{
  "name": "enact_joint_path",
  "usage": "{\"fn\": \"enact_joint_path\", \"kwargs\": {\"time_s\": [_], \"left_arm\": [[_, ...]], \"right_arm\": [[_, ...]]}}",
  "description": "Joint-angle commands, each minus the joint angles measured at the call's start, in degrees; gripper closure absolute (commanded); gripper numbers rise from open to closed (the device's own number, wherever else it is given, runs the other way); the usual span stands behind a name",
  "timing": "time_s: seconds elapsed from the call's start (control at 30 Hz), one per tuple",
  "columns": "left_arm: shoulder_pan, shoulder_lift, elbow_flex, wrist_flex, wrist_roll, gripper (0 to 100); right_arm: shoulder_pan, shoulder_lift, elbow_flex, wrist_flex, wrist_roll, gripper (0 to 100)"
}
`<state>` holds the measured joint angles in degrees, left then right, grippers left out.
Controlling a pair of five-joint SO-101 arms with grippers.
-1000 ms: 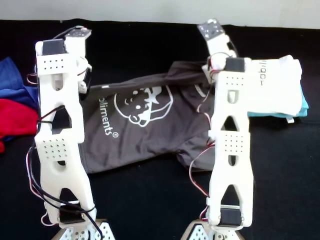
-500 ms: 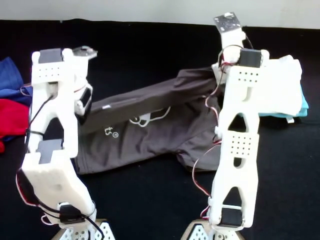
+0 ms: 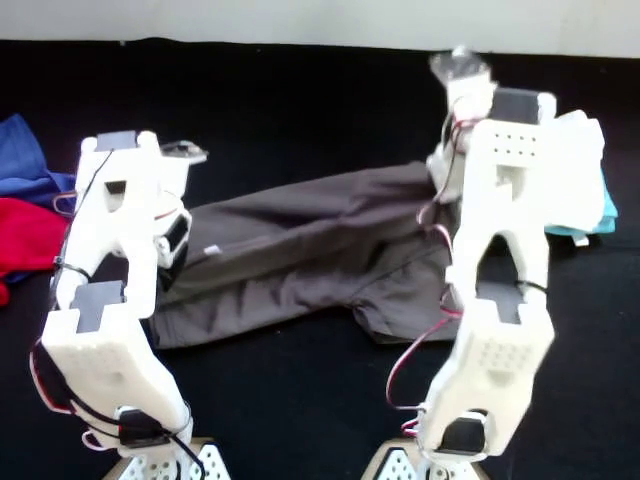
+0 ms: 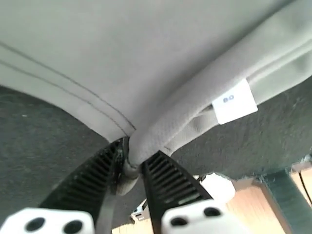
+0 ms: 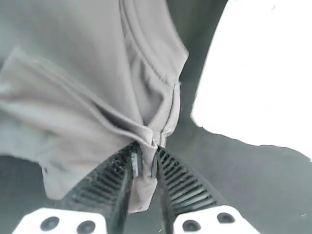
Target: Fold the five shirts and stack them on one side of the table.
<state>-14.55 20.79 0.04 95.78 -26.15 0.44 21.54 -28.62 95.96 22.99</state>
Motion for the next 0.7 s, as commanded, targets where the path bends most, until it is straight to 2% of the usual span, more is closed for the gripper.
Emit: {"fn": "enact_joint_path", "kwargs": {"time_s": [0.0,0.17,0.33,0.47,0.6,0.67], "left_arm": [[-0.13,-3.74,2.95,-2.20,-0.62,99],[-0.13,-3.74,6.90,-4.40,-0.70,99],[-0.13,-3.74,9.54,-6.24,-0.70,99],[-0.13,-3.82,9.19,-5.89,-0.70,98],[-0.48,-6.11,9.10,-4.04,-1.32,84],[-0.48,-10.24,9.01,-2.37,-3.69,82]], "right_arm": [[2.07,-11.47,18.95,-7.43,-0.26,99.3],[2.68,-20.97,39.60,-14.46,3.69,99.3],[2.51,-24.66,54.11,-25.27,3.87,99.3],[2.51,-26.68,54.55,-26.59,4.04,96.9],[2.42,-30.11,49.80,-20.70,4.04,79.4],[2.15,-32.57,46.11,-17.19,4.04,77.1]]}}
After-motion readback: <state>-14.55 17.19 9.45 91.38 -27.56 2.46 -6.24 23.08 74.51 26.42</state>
